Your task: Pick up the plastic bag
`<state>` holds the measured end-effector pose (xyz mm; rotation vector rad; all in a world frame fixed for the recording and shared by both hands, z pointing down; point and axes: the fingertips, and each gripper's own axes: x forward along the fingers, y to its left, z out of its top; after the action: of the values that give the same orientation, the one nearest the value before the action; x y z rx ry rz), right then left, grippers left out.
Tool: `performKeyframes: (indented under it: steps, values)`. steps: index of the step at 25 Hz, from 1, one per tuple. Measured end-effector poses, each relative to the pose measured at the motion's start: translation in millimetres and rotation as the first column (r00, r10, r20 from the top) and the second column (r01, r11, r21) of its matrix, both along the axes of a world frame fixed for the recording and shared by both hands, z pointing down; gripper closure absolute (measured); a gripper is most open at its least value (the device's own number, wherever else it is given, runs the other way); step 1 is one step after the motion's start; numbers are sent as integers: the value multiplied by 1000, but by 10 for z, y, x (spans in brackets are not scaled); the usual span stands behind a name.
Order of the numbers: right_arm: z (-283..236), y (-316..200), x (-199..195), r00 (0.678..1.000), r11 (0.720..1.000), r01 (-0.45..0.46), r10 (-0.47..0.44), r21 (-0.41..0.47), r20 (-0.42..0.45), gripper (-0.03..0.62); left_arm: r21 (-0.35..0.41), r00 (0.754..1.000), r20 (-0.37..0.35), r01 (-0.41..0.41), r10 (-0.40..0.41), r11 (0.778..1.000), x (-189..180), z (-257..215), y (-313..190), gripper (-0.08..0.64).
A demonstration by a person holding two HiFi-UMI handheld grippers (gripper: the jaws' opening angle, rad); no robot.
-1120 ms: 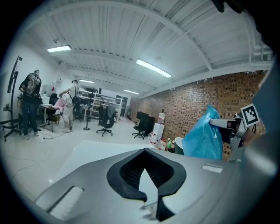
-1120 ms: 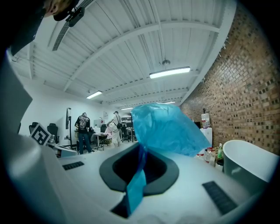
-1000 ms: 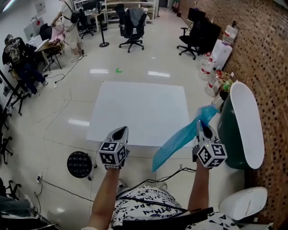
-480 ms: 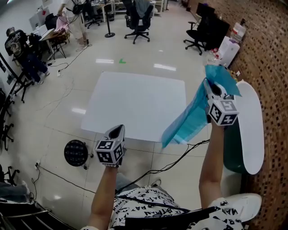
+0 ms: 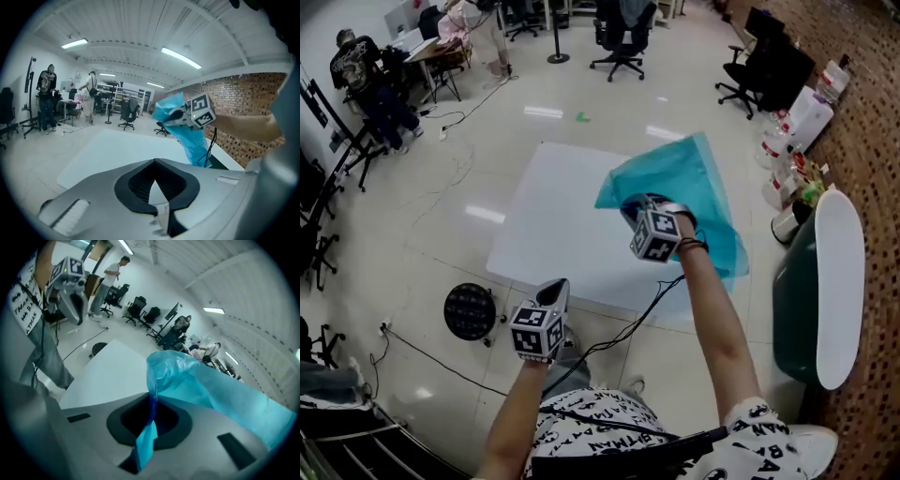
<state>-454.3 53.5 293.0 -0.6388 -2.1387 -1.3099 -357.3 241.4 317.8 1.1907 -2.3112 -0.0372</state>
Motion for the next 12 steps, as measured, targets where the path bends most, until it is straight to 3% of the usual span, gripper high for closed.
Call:
performKeyframes:
  steps: [3, 6, 9, 12]
  values:
    - [843, 528, -32, 990, 998, 60, -57, 21, -131, 584, -18, 1000, -27, 13, -14, 1000, -232, 131, 143, 560]
    - [1427, 960, -6, 972, 999, 8, -20, -50, -234, 583, -41, 998, -56, 27, -29, 999, -409, 288, 301, 560]
    - [1802, 1222, -3, 962, 996, -42, 18, -83, -273, 583, -62, 996, -83, 34, -40, 997, -538, 466, 365, 560]
    - [2081, 1444, 40, 958, 999, 38, -46, -34, -282, 583, -75, 994, -101, 40, -48, 996, -628, 598, 387, 560]
